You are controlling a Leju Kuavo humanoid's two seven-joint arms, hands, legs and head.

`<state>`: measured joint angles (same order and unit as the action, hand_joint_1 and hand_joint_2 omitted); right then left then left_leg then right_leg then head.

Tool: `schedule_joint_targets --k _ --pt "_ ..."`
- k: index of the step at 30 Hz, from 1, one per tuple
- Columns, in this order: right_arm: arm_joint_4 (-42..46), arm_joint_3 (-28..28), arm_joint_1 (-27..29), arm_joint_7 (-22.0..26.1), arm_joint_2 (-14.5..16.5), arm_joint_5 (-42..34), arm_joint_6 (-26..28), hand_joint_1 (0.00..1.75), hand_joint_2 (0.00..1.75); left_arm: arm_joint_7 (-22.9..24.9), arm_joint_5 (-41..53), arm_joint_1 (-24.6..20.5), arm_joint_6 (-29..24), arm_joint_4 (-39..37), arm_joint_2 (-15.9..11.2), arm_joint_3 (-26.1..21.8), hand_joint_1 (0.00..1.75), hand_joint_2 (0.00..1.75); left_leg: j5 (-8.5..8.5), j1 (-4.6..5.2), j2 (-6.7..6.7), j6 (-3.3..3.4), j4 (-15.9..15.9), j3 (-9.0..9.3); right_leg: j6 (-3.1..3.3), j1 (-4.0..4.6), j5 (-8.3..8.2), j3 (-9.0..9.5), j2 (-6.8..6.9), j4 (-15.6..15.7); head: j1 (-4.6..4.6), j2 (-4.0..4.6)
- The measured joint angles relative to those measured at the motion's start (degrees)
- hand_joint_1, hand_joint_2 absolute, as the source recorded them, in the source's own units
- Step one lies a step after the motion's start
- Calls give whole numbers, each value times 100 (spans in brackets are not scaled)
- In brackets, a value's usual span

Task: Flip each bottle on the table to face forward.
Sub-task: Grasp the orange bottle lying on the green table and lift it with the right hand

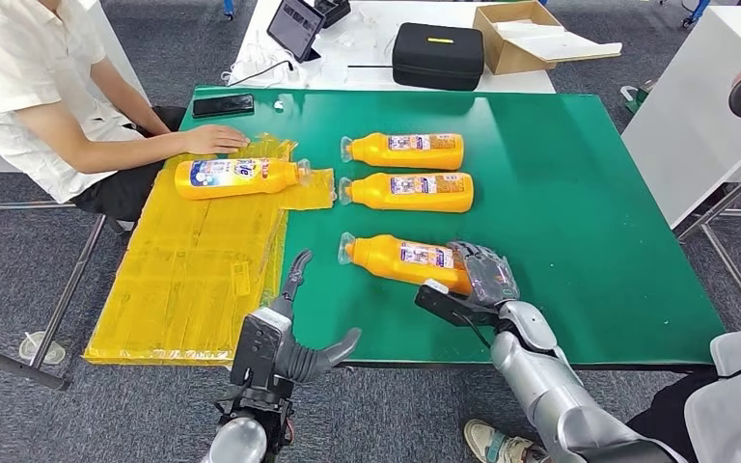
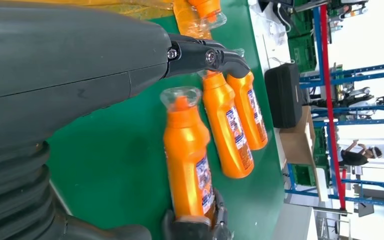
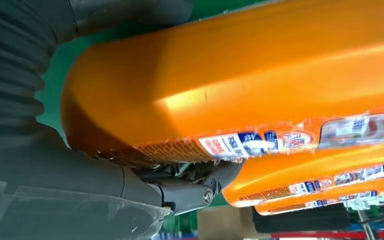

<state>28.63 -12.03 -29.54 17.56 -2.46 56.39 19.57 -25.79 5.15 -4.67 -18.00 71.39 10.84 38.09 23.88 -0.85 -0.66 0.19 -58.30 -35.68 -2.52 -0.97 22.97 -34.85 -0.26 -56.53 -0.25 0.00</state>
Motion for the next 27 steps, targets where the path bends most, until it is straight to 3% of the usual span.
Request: schedule_joint_targets --k 9,11,14,17,23,27 --pt "-131 117 -38 208 -93 -312 -229 175 175 -79 -99 -68 -1 -27 3 15 0 175 2 -1 8 0 0 17 1 1 1 14 -8 0 2 0" --pt "-139 128 -10 470 -94 -486 -244 175 175 -103 -182 -82 4 -28 8 15 0 175 2 -1 8 0 0 17 0 1 1 18 -8 0 2 0" --pt "-42 197 138 1228 -55 -1117 -314 175 175 -182 -650 -90 33 -29 32 5 0 175 2 -1 9 0 0 14 0 1 0 21 -8 -1 2 0" --pt "320 228 431 1659 69 -1696 -297 175 175 -281 -1228 -87 -54 -29 68 -15 0 175 4 -2 14 -2 0 10 1 2 -2 13 -13 -2 0 -1" --pt "1322 158 1062 1832 299 -2506 -114 175 175 -236 -2033 -18 53 -29 93 -50 0 175 2 -10 10 -4 1 -21 2 10 0 -12 -12 -4 -1 0" --pt "1868 48 1357 1791 376 -2662 -58 175 175 -210 -2232 55 130 -28 92 -51 0 175 2 -8 7 -4 1 -45 1 7 1 -33 -11 -4 0 0"
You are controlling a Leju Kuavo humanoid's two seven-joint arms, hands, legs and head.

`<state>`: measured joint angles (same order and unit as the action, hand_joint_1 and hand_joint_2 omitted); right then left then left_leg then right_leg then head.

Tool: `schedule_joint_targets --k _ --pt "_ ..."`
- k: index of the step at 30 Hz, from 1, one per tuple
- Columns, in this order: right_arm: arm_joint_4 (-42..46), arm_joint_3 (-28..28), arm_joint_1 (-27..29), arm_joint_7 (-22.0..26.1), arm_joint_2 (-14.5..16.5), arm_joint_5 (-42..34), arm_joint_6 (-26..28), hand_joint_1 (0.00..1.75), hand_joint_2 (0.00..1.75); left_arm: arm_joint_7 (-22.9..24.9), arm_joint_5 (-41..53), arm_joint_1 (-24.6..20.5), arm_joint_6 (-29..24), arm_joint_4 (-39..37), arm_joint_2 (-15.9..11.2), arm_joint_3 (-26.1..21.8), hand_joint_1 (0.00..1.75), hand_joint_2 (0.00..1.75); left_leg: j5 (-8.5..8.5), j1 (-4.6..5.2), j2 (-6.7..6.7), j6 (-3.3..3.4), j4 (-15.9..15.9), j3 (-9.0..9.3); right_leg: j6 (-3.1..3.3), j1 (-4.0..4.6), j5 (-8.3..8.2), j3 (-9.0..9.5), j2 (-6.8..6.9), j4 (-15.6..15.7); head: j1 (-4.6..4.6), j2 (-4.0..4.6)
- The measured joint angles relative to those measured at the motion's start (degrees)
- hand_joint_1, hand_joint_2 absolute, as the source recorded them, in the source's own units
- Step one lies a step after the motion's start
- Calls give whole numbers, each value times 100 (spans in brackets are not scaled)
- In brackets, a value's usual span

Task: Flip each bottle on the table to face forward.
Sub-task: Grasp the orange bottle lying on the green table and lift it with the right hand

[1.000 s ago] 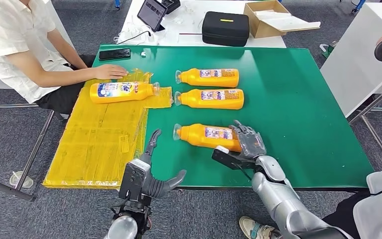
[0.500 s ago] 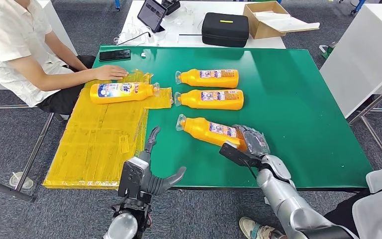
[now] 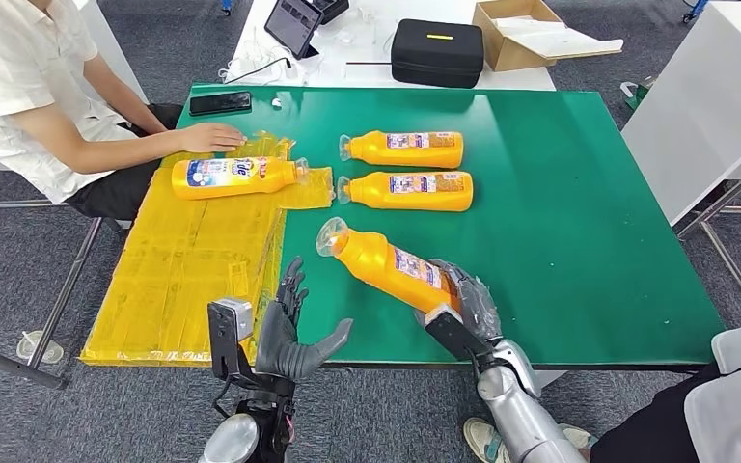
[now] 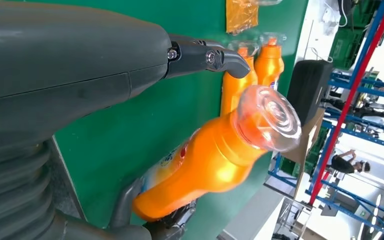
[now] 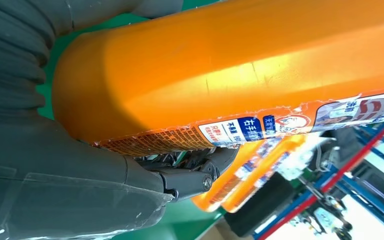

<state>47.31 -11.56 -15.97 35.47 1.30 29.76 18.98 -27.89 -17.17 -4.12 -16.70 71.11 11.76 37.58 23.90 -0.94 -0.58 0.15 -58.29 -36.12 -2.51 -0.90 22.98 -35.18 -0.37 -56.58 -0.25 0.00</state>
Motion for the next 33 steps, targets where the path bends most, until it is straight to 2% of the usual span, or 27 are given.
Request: schedule_joint_targets --k 7,13,23,31,33 --pt "735 -122 276 146 126 -477 193 175 175 3 -426 98 186 53 -25 -7 0 175 1 5 0 1 0 -14 -1 -4 1 -13 1 0 0 0" --pt "1226 -544 350 28 323 -719 100 175 175 -50 -760 129 422 245 -46 -12 0 175 0 -1 0 0 0 -19 0 1 2 -20 1 -1 -1 0" --pt "1122 -1586 46 37 738 -820 -136 175 175 -207 -936 -114 517 437 -6 -1 0 175 -2 -2 -1 -2 0 -21 0 1 1 -22 1 -2 0 -1" --pt "715 -1992 -229 69 897 -911 -281 175 175 -372 -1030 -241 473 573 9 -63 0 175 -2 -1 -1 -2 0 -22 0 1 1 -25 1 -1 3 0" --pt "591 -2108 -276 101 943 -923 -309 175 175 -397 -1103 -275 476 587 15 -107 25 175 -2 -2 -1 -2 0 -22 0 1 1 -26 1 -1 2 0"
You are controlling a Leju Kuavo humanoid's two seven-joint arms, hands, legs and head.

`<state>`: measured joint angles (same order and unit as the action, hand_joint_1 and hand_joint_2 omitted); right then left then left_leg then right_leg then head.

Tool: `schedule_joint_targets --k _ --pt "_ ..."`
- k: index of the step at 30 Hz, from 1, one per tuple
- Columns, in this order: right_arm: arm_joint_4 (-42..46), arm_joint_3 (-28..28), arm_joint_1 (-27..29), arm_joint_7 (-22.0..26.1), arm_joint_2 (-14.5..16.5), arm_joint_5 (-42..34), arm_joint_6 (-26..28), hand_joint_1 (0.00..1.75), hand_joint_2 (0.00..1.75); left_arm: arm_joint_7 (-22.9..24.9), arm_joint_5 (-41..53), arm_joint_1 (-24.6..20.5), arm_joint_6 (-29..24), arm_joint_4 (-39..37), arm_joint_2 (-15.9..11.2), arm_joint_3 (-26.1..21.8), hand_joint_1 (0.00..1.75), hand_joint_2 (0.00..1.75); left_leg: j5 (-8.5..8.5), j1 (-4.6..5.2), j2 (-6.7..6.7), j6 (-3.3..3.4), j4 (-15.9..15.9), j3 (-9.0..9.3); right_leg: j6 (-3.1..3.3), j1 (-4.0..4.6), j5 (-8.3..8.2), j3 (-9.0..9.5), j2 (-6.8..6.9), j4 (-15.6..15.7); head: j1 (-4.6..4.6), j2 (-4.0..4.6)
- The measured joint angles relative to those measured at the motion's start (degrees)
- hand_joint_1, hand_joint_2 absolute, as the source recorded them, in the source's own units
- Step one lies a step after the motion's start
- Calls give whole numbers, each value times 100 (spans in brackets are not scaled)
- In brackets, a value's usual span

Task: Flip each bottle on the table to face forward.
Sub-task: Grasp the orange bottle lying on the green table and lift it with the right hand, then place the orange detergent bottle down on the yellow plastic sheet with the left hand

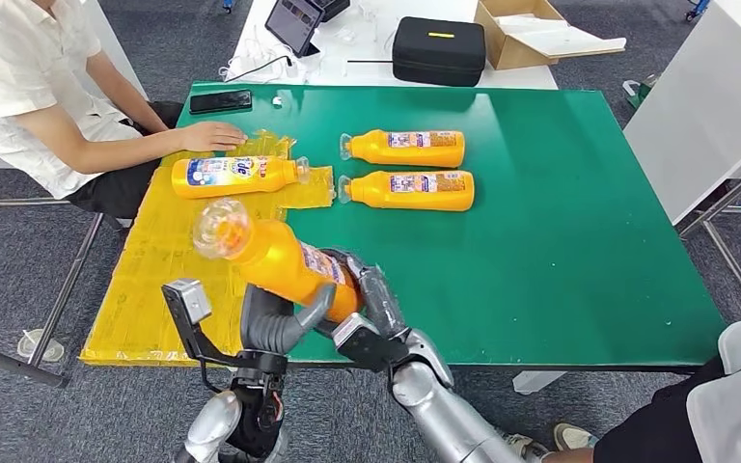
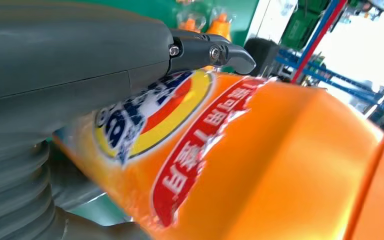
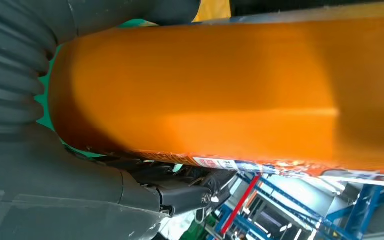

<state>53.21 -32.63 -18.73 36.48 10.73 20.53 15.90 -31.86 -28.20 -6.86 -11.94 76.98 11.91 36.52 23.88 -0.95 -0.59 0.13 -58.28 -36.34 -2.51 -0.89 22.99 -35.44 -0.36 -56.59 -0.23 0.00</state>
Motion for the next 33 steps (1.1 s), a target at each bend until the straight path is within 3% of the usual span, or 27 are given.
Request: schedule_joint_targets --k 2,4,7,11,18,19,22,23,26,29,33 --pt "-102 -68 -50 13 24 -29 -13 175 175 -3 -134 -5 41 10 2 -57 107 175 0 -1 0 0 0 -1 0 1 0 -1 0 0 -1 0" --pt "-190 -123 -98 25 34 -64 -28 175 175 -4 -291 0 137 27 2 -123 170 175 0 -1 2 0 0 -1 0 1 0 -1 0 0 0 0" --pt "-310 -202 -192 42 47 -91 -42 171 175 -3 -472 21 295 50 0 -236 175 175 0 -1 3 0 0 -1 0 0 0 -2 -1 0 -1 0" --pt "-426 -289 -281 101 55 -135 -69 134 175 -9 -572 67 412 81 0 -351 175 175 0 0 2 0 0 -2 0 0 0 -3 -1 0 -2 -1" --pt "-508 -341 -305 152 74 -244 -137 134 175 -29 -590 93 505 81 0 -450 175 175 0 -1 3 0 0 -2 0 0 0 -6 -1 0 0 -1" --pt "-514 -342 -305 152 77 -246 -142 109 175 -30 -590 95 507 81 0 -454 175 175 0 -1 3 0 0 -3 0 0 0 -7 -1 0 -1 -1" --pt "-530 -349 -304 154 83 -249 -169 8 175 -36 -586 100 511 81 0 -459 175 175 0 -1 3 0 0 -3 0 0 0 -7 -1 0 0 0" --pt "-536 -357 -301 154 84 -254 -188 0 131 -45 -575 100 515 81 0 -460 175 175 0 -1 3 0 0 -3 0 0 0 -7 -1 0 0 0" --pt "-558 -376 -268 158 84 -302 -184 0 0 -47 -592 100 549 99 0 -480 175 175 0 -1 3 0 0 -3 0 0 0 -7 -1 0 -1 0" --pt "-556 -367 -164 242 83 -238 256 0 0 127 -864 104 590 154 0 -543 175 175 0 0 2 0 0 -4 0 0 0 -7 -1 0 -1 0" --pt "-245 -105 304 342 27 800 1816 0 0 228 -1114 191 144 345 -7 -827 175 175 1 0 2 -1 0 -6 0 0 1 -10 0 0 -1 0"
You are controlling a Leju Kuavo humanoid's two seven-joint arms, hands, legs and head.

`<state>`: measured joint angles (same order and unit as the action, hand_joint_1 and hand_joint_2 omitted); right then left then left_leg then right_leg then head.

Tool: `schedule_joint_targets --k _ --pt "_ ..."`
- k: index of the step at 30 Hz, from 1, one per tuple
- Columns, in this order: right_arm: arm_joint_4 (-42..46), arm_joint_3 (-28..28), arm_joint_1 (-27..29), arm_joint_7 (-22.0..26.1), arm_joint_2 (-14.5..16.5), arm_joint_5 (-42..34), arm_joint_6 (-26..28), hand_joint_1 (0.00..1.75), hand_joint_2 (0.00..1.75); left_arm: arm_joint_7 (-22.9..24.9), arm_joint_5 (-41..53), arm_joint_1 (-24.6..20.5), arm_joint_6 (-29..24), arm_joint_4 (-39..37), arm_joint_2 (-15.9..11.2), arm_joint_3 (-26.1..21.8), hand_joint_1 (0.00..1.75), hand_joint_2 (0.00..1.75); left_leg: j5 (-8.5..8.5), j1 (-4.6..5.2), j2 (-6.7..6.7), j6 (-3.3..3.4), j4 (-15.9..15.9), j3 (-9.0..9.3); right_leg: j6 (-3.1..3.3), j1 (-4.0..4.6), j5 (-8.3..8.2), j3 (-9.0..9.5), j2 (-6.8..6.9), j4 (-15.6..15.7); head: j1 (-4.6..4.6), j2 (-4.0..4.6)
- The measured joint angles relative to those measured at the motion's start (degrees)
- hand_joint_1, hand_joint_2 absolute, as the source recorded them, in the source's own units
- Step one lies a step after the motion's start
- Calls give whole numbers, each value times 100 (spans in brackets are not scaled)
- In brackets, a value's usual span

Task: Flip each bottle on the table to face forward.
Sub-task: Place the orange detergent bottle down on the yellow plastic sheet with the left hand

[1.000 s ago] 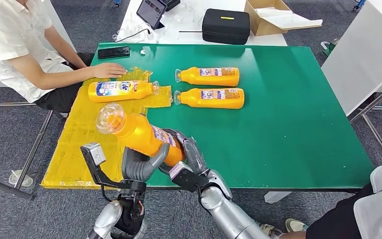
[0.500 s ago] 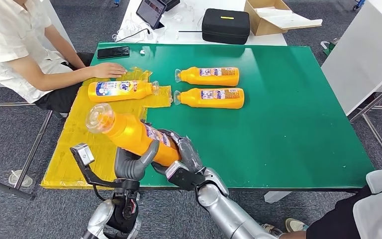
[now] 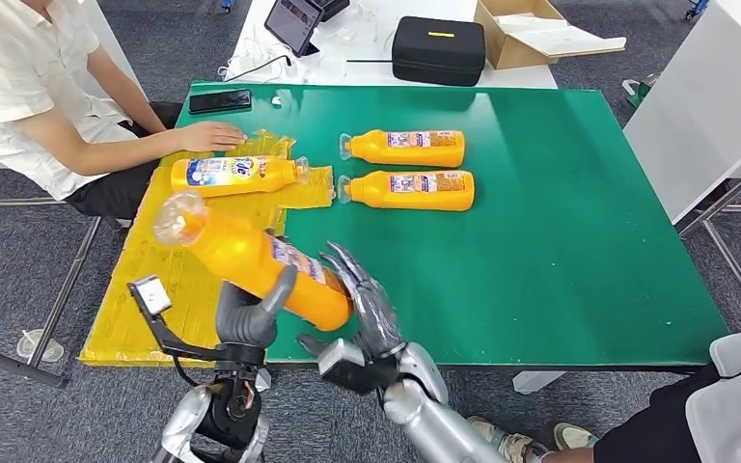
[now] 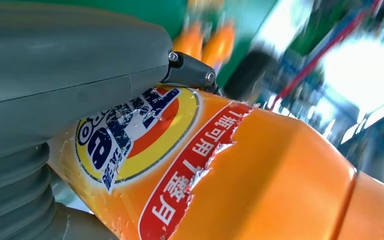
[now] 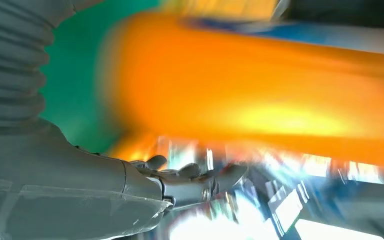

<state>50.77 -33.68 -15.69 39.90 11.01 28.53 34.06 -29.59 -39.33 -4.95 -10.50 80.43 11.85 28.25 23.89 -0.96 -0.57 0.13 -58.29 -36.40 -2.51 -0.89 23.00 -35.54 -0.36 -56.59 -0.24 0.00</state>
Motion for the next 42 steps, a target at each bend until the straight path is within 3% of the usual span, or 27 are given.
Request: schedule_joint_targets --k 3,6,12,18,24,28,32,39,41,42 --pt "1029 765 752 12 -51 1273 530 0 0 -24 155 58 -885 119 -42 -494 175 175 1 -1 -7 0 0 -11 1 1 2 -6 3 0 0 -1" --pt "2352 1651 1377 15 -63 1732 593 0 0 81 245 43 -1473 119 -118 -994 175 175 1 -5 -12 0 0 -20 3 4 3 -15 5 0 1 0" --pt "4129 2368 2088 12 12 1790 607 0 0 76 326 -171 -1834 -101 -226 -1525 175 175 0 -4 -3 0 0 -20 2 2 -1 -16 3 0 2 0" --pt "4488 2521 2357 12 102 1370 605 0 0 62 1580 -327 -2157 -331 -314 -1765 175 175 0 -5 -2 -1 0 -18 4 5 1 -16 3 0 1 0" --pt "4219 2513 2391 12 84 1003 525 0 0 418 3514 -579 -2312 -1145 -620 -1440 175 175 -1 -6 5 -2 0 -18 5 5 0 -17 1 0 2 0" --pt "3816 2280 2248 12 15 710 542 0 0 915 6671 -895 -2662 -2110 -813 -940 175 175 -2 -5 3 -1 0 -19 5 4 0 -14 2 0 2 -1" --pt "3450 1881 2010 12 -67 514 552 0 0 1240 9116 -1244 -2346 -3227 -939 -356 175 175 -2 -5 6 -1 0 -17 4 4 -2 -14 1 0 1 0" --pt "3105 1394 1808 12 -213 258 557 0 0 1147 9883 -1592 -2007 -4458 -1078 280 175 175 -2 -7 1 -2 0 -18 4 6 1 -14 2 -2 1 0" --pt "3051 1321 1764 12 -251 210 557 0 0 1100 9959 -1710 -1904 -4623 -1122 369 162 175 -2 -8 0 -2 1 -17 5 8 2 -11 2 -2 1 -1" --pt "3023 1287 1743 12 -269 183 557 0 0 1082 9991 -1763 -1843 -4691 -1143 409 148 175 -2 -8 0 -2 2 -15 6 8 2 -9 2 -2 1 -1"
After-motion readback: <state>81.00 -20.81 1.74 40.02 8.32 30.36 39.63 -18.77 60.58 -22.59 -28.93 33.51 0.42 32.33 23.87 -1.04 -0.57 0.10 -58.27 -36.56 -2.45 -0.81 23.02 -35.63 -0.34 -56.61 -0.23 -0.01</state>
